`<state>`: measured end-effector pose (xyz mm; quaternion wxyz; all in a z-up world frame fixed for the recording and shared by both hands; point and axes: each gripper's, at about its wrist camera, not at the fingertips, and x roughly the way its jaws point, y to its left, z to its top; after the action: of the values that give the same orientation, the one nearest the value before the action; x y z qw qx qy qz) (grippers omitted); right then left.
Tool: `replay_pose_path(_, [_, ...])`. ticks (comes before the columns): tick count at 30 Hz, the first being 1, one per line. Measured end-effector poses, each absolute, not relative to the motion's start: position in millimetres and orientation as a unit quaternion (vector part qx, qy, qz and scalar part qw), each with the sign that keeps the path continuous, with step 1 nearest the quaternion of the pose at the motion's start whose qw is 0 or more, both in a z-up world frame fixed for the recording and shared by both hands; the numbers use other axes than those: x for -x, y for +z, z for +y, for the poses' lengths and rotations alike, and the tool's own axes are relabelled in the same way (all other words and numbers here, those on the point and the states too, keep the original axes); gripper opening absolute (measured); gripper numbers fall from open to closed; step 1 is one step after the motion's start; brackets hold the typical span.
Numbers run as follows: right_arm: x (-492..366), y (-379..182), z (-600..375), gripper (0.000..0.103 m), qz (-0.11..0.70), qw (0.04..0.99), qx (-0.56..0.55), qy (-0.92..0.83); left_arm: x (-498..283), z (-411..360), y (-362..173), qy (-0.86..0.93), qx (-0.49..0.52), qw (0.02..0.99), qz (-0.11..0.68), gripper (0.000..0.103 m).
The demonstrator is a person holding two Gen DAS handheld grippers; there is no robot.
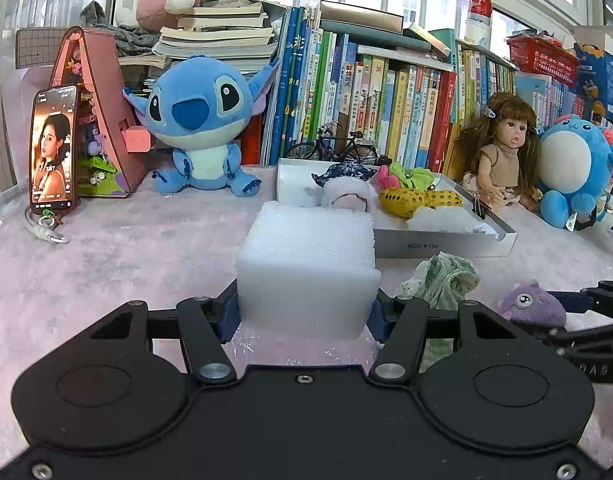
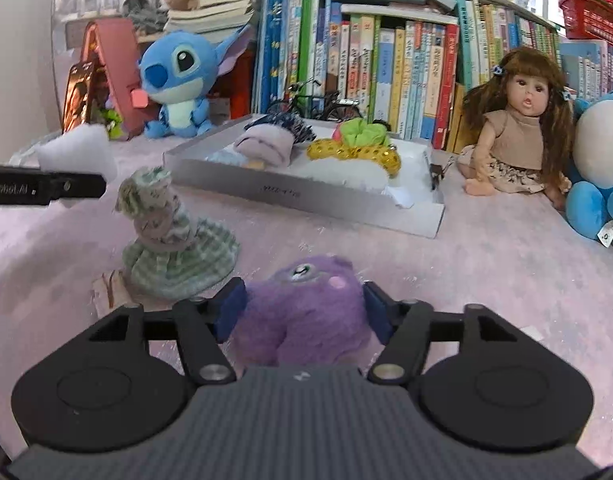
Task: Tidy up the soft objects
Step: 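Close the left gripper on the foam block while the right gripper grasps the purple plush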
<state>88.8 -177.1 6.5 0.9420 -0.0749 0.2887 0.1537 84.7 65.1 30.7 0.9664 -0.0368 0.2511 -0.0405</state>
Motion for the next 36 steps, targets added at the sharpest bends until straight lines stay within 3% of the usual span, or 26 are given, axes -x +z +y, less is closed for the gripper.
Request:
replay_pose_path(10, [-88, -9, -165, 0.075, 0.304, 0.935, 0.094, 0.157, -84, 65, 30, -0.04, 0.038, 0.966, 0.253, 0.058])
replay_pose_path(12, [-87, -8, -165, 0.068, 0.304, 0.936, 0.087, 0.156, -84, 65, 30, -0.041, 0.038, 0.966, 0.254, 0.058])
replay_pose_path(13, [-87, -7, -166, 0.06, 0.301, 0.937, 0.083, 0.155, -84, 65, 29, -0.04, 0.038, 0.965, 0.255, 0.058])
replay_pose_path(16, [-85, -6, -167, 0.056, 0.295, 0.94, 0.081, 0.151, -82, 65, 28, -0.038, 0.04, 0.966, 0.253, 0.058])
replay_pose_path(19, [-84, -4, -168, 0.043, 0.291, 0.941, 0.086, 0.148, -83, 67, 29, -0.036, 0.043, 0.966, 0.252, 0.058])
replay_pose_path(21, [-83, -2, -168, 0.041, 0.287, 0.943, 0.089, 0.145, -83, 68, 30, -0.034, 0.044, 0.966, 0.252, 0.058])
replay_pose_path(22, [-83, -1, -169, 0.041, 0.286, 0.943, 0.091, 0.144, -84, 68, 30, -0.034, 0.045, 0.966, 0.251, 0.058])
replay_pose_path(28, [-95, 2, -182, 0.081, 0.29, 0.949, 0.035, 0.123, -87, 70, 30, -0.033, 0.054, 0.965, 0.255, 0.058])
replay_pose_path(33, [-106, 0, -193, 0.083, 0.302, 0.948, -0.008, 0.095, -89, 68, 32, -0.034, 0.052, 0.965, 0.253, 0.058])
replay_pose_path(36, [-110, -1, -196, 0.048, 0.307, 0.948, -0.021, 0.084, -92, 67, 33, -0.036, 0.053, 0.966, 0.251, 0.058])
